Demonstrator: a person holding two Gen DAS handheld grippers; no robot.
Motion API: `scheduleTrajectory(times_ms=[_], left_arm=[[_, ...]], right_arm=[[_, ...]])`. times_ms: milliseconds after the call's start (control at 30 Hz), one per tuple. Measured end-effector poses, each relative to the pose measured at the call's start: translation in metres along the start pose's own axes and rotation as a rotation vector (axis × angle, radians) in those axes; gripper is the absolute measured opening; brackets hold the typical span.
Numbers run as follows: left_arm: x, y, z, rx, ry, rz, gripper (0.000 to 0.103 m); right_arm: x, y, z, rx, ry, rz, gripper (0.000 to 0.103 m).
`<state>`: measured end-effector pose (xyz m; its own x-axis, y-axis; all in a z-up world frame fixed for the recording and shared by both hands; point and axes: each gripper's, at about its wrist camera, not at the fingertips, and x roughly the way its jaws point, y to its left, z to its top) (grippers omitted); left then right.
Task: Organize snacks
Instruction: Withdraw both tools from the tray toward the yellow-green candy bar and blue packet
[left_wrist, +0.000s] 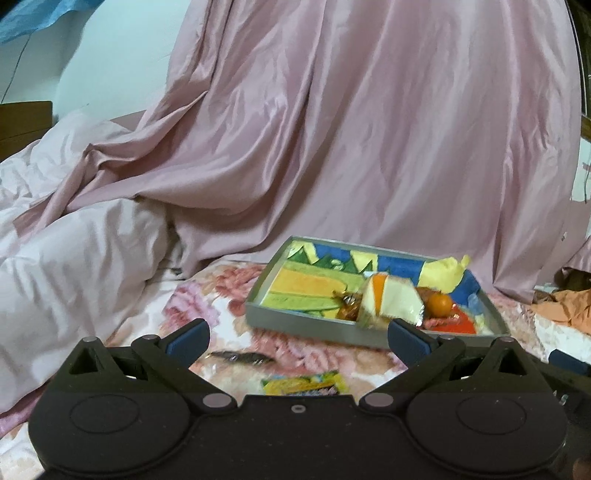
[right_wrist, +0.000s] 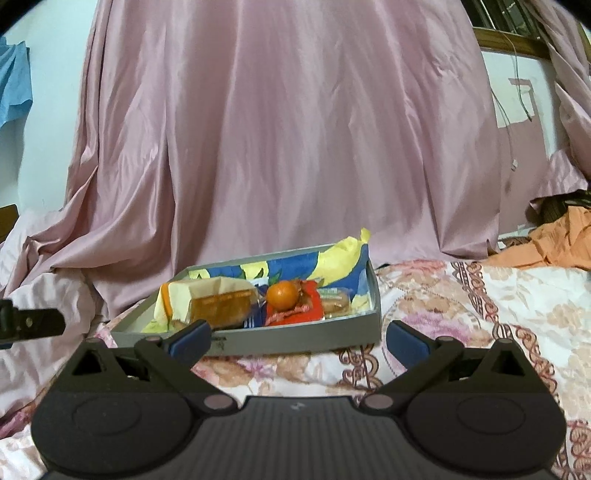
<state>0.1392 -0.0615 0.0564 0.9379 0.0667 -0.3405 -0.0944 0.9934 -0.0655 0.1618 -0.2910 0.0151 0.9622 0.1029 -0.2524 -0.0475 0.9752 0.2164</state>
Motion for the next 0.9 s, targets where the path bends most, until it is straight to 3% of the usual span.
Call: scheduleTrajectory(times_ms=[900], left_arm=[[-0.031,0.069,-0.068,0.040,0.115,0.065,0.102]], right_arm=[[-0.032,0.044,-0.043,-0.158,0.140,0.035,0.103]])
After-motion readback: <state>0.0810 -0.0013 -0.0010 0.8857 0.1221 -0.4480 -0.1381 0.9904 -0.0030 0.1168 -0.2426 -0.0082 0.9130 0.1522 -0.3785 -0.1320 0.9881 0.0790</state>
